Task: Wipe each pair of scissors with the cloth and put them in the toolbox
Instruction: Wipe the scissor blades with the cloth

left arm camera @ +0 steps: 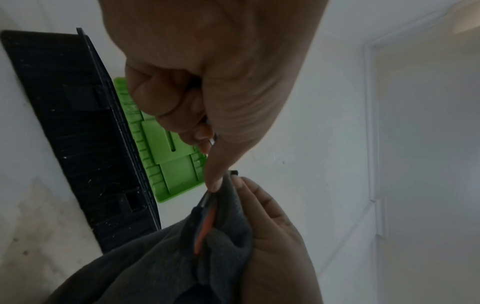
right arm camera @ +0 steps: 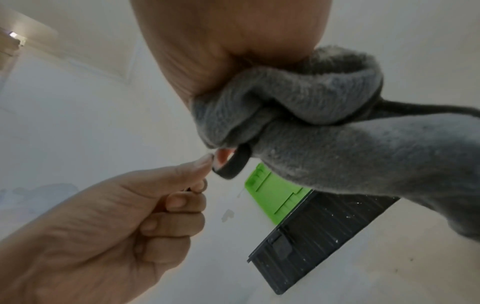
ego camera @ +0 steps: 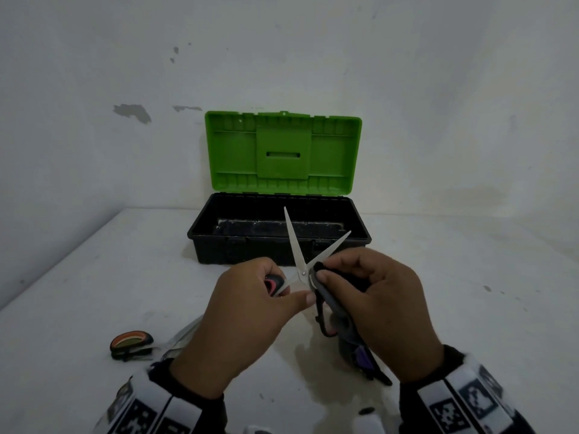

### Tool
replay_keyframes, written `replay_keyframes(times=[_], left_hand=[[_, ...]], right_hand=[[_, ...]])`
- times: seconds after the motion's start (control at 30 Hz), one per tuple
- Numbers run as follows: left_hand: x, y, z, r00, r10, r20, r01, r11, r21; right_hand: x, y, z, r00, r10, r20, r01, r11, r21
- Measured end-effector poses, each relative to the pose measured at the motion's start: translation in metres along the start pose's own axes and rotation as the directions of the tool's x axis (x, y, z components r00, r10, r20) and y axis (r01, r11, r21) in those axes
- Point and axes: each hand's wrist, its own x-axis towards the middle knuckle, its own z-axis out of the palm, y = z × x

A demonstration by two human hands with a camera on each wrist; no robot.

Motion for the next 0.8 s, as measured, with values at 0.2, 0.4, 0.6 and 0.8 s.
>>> replay_keyframes(times=[0.2, 0.4, 0.6, 0.8], left_hand=[[0.002, 0.000, -0.002, 1.000, 0.013, -0.020, -0.011, 0.998, 0.067], [0.006, -0.001, 0.001, 1.000, 0.001, -0.007, 0.000, 0.990, 0.139], [0.007, -0.001, -0.004, 0.999, 0.038, -0.023, -0.035, 0.989, 0.146], [0.005, -0.002, -0.003, 0.998, 0.057, 0.002, -0.057, 0.984, 0.170]], right_hand=[[0.002, -0.001, 0.016, 0.998, -0.015, -0.061, 0.012, 0.999, -0.053], [0.002, -0.001, 0.021, 0.982, 0.147, -0.117, -0.141, 0.988, 0.058], [0.000, -0.003, 0.021, 0.966, 0.236, -0.103, -0.227, 0.969, 0.092], [-0.005, -0.003, 0.026, 0.977, 0.202, -0.063, -0.198, 0.978, 0.057]])
